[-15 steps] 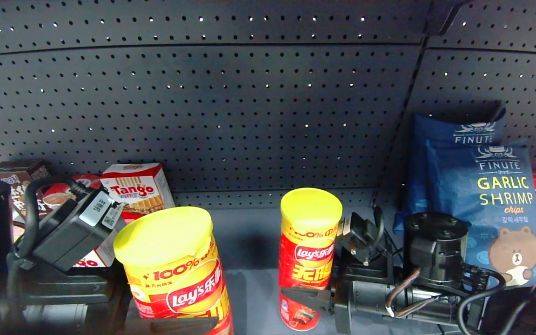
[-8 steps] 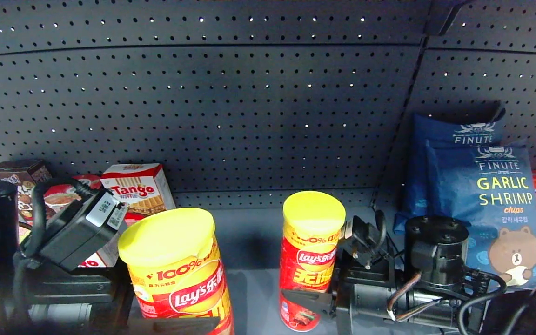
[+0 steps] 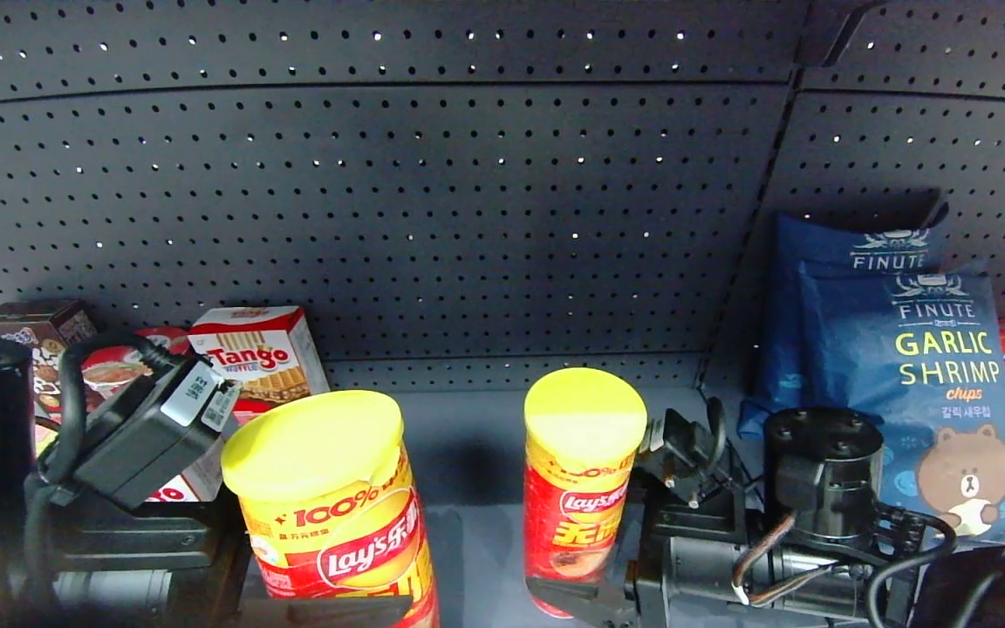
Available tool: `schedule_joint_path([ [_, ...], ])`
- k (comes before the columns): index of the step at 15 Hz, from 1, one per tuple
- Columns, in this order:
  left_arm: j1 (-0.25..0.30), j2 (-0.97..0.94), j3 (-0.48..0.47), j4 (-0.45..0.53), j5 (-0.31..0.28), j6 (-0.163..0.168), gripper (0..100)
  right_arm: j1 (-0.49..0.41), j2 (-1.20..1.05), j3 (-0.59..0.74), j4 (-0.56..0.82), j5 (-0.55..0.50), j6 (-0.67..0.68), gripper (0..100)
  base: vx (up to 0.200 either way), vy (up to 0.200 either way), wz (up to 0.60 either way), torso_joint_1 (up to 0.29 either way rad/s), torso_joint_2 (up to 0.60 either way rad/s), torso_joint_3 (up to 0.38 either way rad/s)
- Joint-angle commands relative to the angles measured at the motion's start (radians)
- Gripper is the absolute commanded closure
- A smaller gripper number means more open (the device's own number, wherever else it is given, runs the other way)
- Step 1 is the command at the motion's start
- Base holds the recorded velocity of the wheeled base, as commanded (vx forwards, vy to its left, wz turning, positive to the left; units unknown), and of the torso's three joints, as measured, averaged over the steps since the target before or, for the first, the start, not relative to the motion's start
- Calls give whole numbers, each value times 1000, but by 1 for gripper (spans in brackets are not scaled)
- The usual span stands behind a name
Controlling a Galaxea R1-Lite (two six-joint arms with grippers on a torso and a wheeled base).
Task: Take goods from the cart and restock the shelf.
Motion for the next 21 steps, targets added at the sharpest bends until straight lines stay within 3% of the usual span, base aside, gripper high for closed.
schedule_joint_path([
  [1, 0, -3, 0, 0, 1, 0, 100, 1, -43, 20, -3, 1, 2, 0, 0, 0, 0, 0, 0, 0],
  [8, 0, -5, 1, 0, 1, 0, 100, -2, -306, 163, 13, -1, 2, 0, 0, 0, 0, 0, 0, 0],
  [13, 0, -8, 8, 0, 1, 0, 100, -76, -443, 224, 30, -2, -6, 0, 0, 0, 0, 0, 0, 0],
  [15, 0, -8, 3, 0, 1, 0, 100, -81, -621, 152, 273, -9, -6, 0, 0, 0, 0, 0, 0, 0],
  [16, 0, -8, 3, 0, 1, 0, 100, -81, -645, 137, 316, -15, -6, 0, 0, 0, 0, 0, 0, 0],
  [18, 0, -10, 3, -1, 1, 0, 100, -76, -780, 74, 522, -213, -6, 0, 0, 0, 0, 0, 0, 0],
  [21, 1, -13, -2, -1, 1, 0, 100, -76, -934, 86, 689, -377, -4, 0, 0, 0, 0, 0, 0, 0],
])
